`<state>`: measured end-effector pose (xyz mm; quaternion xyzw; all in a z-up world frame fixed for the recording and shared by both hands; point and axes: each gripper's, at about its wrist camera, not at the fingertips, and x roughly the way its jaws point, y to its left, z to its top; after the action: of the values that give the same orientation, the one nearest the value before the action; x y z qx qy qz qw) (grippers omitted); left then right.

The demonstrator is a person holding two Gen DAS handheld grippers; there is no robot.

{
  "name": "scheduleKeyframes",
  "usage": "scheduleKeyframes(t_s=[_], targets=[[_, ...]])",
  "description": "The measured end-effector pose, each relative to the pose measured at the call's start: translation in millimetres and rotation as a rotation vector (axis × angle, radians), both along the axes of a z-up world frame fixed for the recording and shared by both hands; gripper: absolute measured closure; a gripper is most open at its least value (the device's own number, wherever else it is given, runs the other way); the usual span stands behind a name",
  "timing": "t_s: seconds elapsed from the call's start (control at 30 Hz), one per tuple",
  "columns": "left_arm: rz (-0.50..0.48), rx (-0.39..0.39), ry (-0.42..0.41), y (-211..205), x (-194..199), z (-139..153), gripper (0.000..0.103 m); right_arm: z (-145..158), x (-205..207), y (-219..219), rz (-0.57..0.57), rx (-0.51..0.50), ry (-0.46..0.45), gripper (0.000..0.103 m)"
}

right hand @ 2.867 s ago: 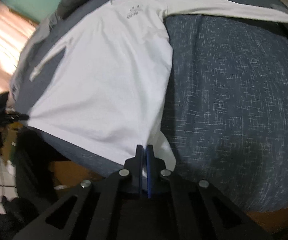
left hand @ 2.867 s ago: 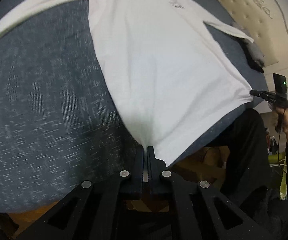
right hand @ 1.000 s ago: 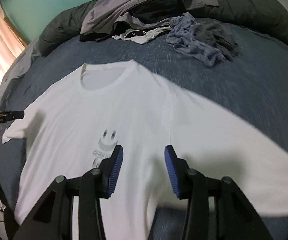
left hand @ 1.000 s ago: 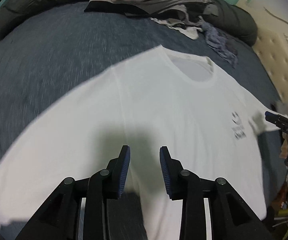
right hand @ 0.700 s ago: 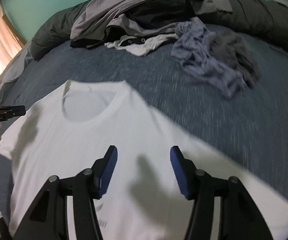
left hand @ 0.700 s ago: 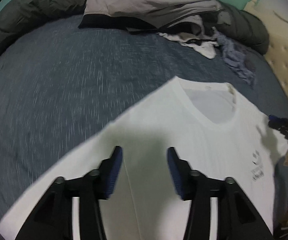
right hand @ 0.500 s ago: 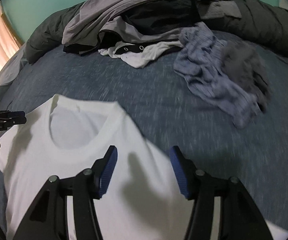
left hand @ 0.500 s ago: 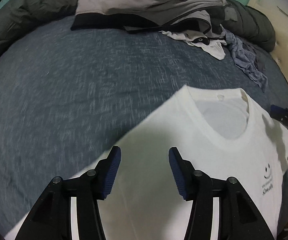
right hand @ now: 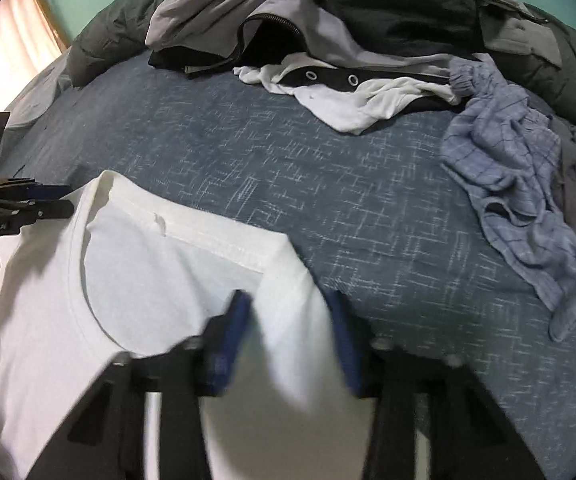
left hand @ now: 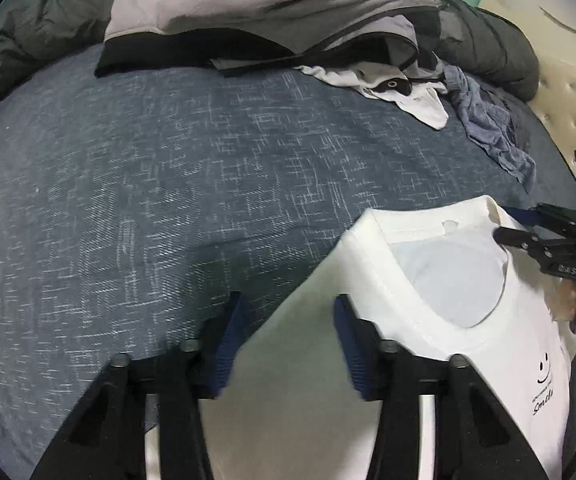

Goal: Fold clothes

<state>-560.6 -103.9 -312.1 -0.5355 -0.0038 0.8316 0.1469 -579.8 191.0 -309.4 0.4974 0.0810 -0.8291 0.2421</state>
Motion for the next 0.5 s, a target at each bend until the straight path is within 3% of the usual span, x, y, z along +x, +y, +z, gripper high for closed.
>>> scheduleKeyframes(t_s=[0.03,0.07,0.13,0.5], targets=[[-0.009,-0.003,-0.004,1.8,0.9,-2.1,0.096,0.6,1.7,-0.3,0.004,-0.003,0.007,0.082],[-0.016,-0.008,-0.007,3.9,2.1,-3.8,0.098,1.3,3.5,-0.6,0.008,-0.003,0.015,0.093],[-0.027,-0.021,0.0,7.8,5.0,-3.3,0.099,4.0,7.7,-0.4,0.008,0.003,0.032,0.098],[0.019,-0.13,0.095,15.6,-4.1,31.0,0.1,41.1,4.3,-9.8,-0.041,0.046,0.174,0.099]])
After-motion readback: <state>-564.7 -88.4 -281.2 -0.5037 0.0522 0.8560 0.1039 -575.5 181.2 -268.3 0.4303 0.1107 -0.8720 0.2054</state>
